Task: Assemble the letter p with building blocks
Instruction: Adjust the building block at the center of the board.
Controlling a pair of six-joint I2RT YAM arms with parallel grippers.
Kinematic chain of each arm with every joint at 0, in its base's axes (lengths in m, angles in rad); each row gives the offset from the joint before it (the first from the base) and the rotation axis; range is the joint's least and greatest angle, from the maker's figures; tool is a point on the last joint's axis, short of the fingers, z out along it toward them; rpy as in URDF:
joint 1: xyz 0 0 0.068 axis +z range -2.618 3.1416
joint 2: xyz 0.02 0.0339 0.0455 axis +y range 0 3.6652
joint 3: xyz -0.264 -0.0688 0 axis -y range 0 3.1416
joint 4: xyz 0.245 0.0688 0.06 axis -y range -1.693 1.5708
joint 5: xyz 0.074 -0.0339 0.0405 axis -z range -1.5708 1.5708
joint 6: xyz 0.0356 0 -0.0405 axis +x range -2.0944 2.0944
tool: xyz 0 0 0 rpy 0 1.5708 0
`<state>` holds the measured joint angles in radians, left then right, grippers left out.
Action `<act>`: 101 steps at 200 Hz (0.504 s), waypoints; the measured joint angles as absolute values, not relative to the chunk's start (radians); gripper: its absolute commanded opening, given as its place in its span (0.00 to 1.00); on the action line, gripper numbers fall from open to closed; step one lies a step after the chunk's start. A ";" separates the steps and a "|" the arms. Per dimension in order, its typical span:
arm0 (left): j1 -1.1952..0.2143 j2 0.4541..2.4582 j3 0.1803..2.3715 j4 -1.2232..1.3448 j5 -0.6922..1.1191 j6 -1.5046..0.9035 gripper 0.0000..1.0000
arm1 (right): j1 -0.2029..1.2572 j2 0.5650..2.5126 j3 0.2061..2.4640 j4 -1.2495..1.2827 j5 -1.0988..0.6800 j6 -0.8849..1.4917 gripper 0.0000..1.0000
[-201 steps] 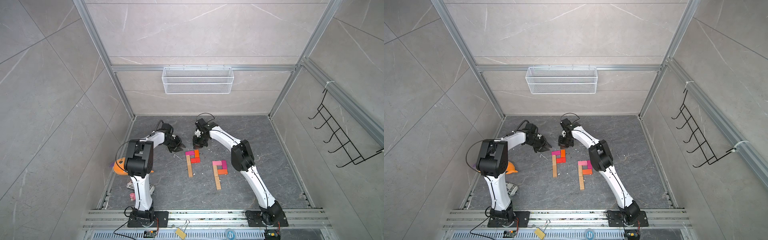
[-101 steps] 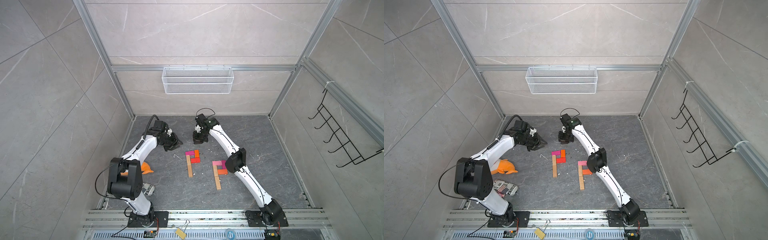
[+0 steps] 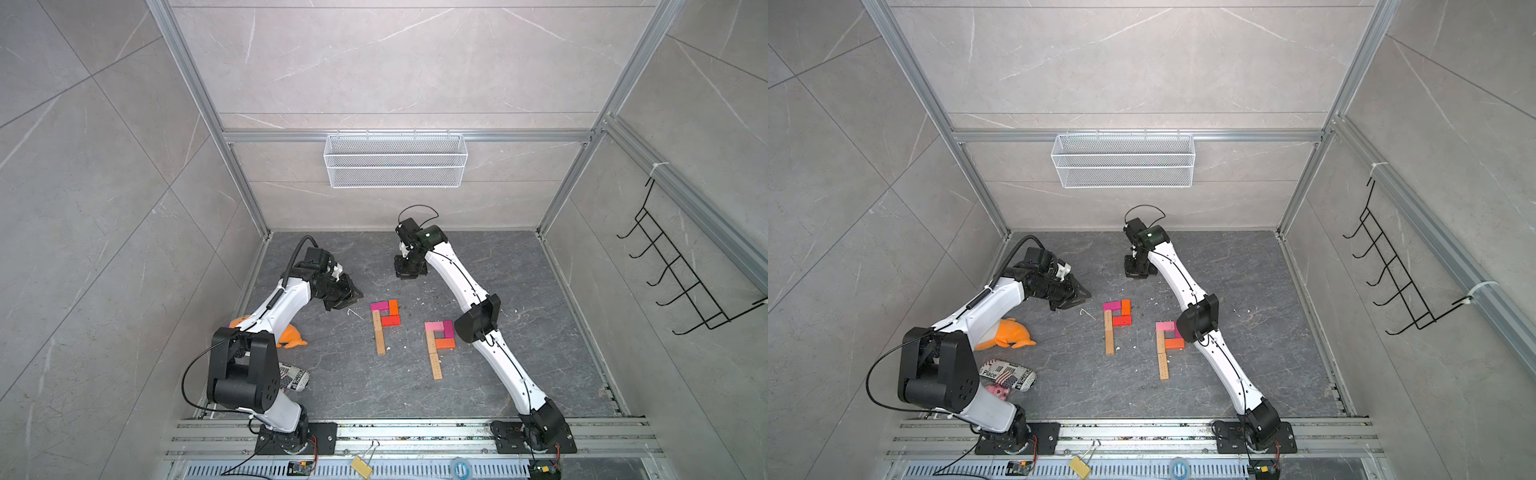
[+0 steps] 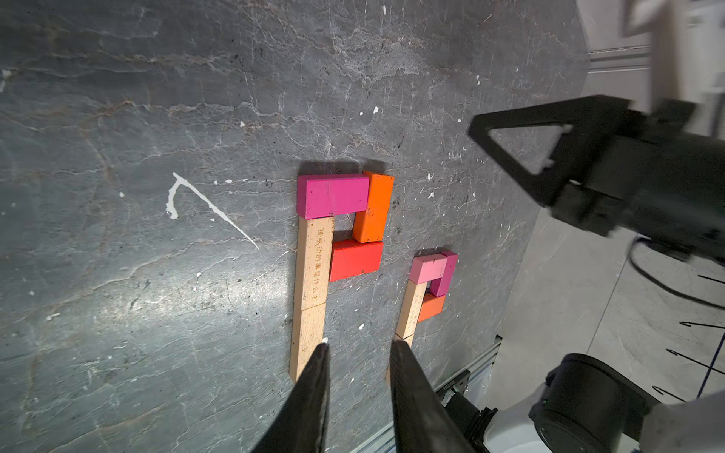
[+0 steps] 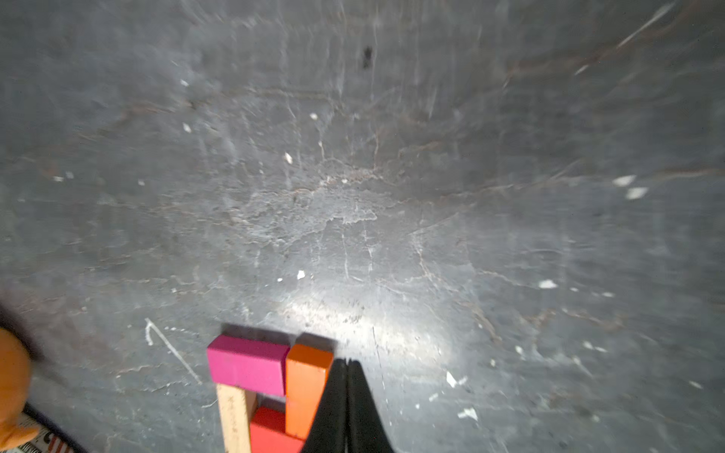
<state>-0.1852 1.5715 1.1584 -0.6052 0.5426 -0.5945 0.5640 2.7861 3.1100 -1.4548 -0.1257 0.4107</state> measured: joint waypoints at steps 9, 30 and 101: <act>-0.185 1.571 1.158 -0.605 0.543 -0.594 0.31 | 0.563 2.735 3.110 -1.454 -0.120 0.384 0.12; -0.185 1.573 1.158 -0.605 0.543 -0.593 0.31 | 0.557 2.591 3.110 -1.447 -0.134 0.306 0.14; -0.185 1.582 1.158 -0.599 0.550 -0.593 0.31 | 0.355 2.109 2.984 -1.375 -0.255 0.201 0.23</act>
<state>-0.1852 1.5818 1.1584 -0.5995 0.5495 -0.5930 0.3553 2.1090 2.9841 -1.3750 -0.2550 0.2008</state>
